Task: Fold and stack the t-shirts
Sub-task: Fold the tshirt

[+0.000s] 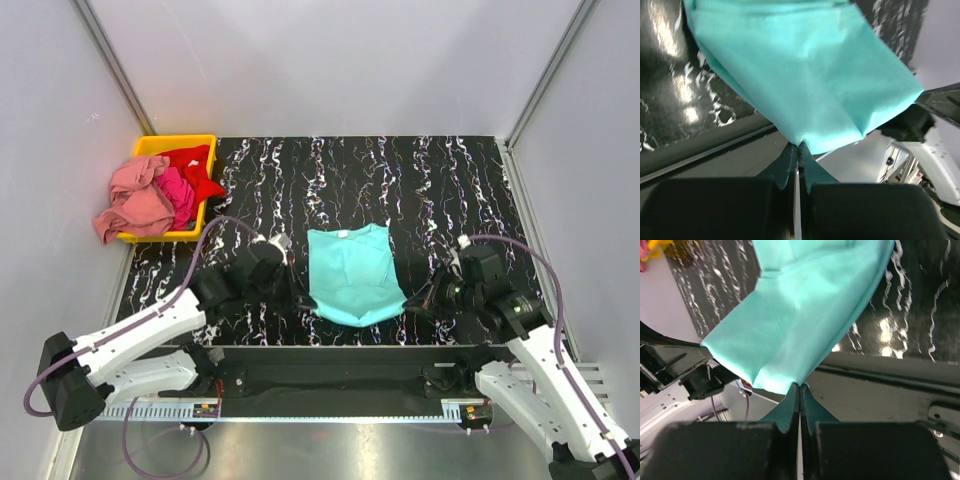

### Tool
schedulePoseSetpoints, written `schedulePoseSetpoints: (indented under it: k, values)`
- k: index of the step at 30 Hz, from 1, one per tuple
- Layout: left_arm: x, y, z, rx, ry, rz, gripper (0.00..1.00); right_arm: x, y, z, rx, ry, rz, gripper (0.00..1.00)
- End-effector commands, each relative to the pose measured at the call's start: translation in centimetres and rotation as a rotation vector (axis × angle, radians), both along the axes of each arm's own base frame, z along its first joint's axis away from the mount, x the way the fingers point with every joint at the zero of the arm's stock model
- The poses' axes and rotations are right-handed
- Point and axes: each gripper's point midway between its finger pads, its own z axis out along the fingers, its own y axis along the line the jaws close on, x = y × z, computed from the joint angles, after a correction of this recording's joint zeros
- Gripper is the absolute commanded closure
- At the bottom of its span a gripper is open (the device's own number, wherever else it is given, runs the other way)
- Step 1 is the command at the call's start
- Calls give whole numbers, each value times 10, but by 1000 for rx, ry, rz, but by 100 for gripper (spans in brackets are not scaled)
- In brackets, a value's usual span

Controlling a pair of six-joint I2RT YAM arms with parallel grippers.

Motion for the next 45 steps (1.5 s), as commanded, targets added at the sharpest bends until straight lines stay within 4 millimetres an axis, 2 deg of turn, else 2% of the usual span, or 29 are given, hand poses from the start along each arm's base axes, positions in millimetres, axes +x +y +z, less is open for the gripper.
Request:
schedulePoseSetpoints:
  k: [1, 9, 11, 16, 18, 22, 29, 36, 40, 41, 45]
  values:
    - [25, 1, 26, 0, -99, 18, 100, 28, 3, 27, -23, -117, 4, 100]
    - [63, 1, 43, -5, -124, 36, 100, 63, 14, 36, -53, -175, 29, 100]
    - [73, -1, 47, -3, -133, 35, 100, 73, 13, 47, -72, -212, 29, 100]
    - [95, 0, 44, 2, -120, 52, 100, 99, 15, 58, -117, -258, 22, 100]
    - [105, 2, 43, -4, -118, 58, 100, 107, 17, 52, -137, -240, 30, 100]
    - [130, 2, 37, -22, -94, 59, 100, 128, 20, 57, -160, -274, 28, 100]
    - [166, -1, 58, -73, -131, 68, 100, 158, 18, 54, -202, -280, 24, 100]
    - [198, -5, 57, -101, -143, 56, 100, 192, 5, 39, -171, -242, -11, 100]
    - [220, -8, 49, -113, -127, 43, 100, 206, 4, 43, -129, -249, -2, 100]
    - [224, -12, 56, -132, -145, 29, 100, 208, 5, 44, -125, -252, 7, 100]
    - [234, -12, 58, -126, -168, 25, 100, 211, 7, 43, -112, -249, 25, 100]
